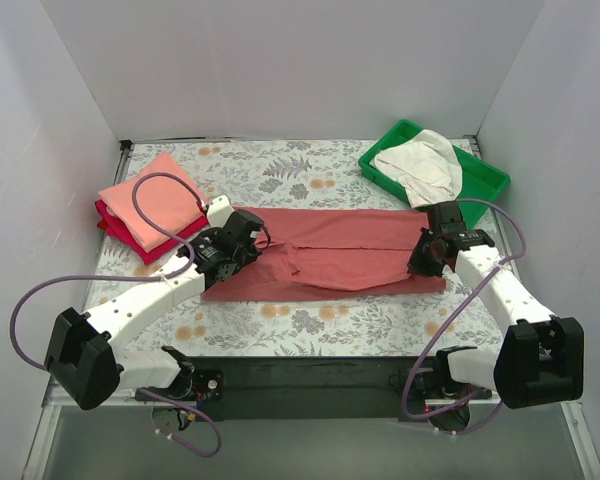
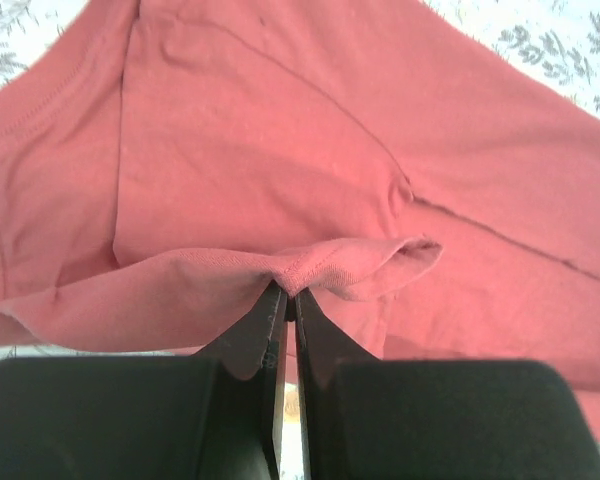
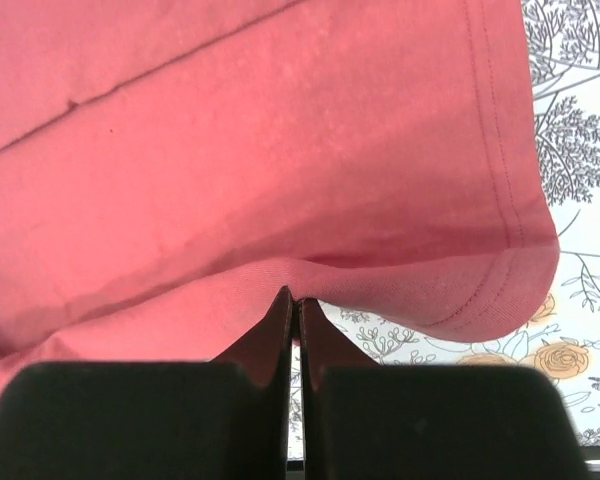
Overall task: Fold and stack the t-shirts
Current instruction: Fold the tshirt
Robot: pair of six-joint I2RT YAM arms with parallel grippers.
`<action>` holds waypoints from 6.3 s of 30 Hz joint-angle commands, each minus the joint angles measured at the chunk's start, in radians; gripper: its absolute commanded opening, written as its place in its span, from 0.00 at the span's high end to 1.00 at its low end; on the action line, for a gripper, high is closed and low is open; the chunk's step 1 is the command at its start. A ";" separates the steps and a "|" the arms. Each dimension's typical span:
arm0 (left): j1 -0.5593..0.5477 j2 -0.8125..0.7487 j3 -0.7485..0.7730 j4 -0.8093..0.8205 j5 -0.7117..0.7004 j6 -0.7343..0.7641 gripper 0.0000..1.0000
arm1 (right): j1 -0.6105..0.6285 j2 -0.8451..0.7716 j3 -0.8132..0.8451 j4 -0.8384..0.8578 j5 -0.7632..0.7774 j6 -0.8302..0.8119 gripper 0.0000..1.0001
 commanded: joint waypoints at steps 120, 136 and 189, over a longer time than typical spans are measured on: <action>0.261 0.643 0.320 0.245 0.278 0.162 0.09 | 0.053 0.512 0.263 0.386 -0.076 -0.375 0.02; 0.233 1.161 0.948 0.154 0.464 0.260 0.09 | 0.127 0.210 -0.192 0.386 -0.230 -0.246 0.02; 0.138 0.340 0.501 0.391 0.414 0.150 0.02 | 0.775 -0.406 -0.195 0.236 0.387 0.083 0.02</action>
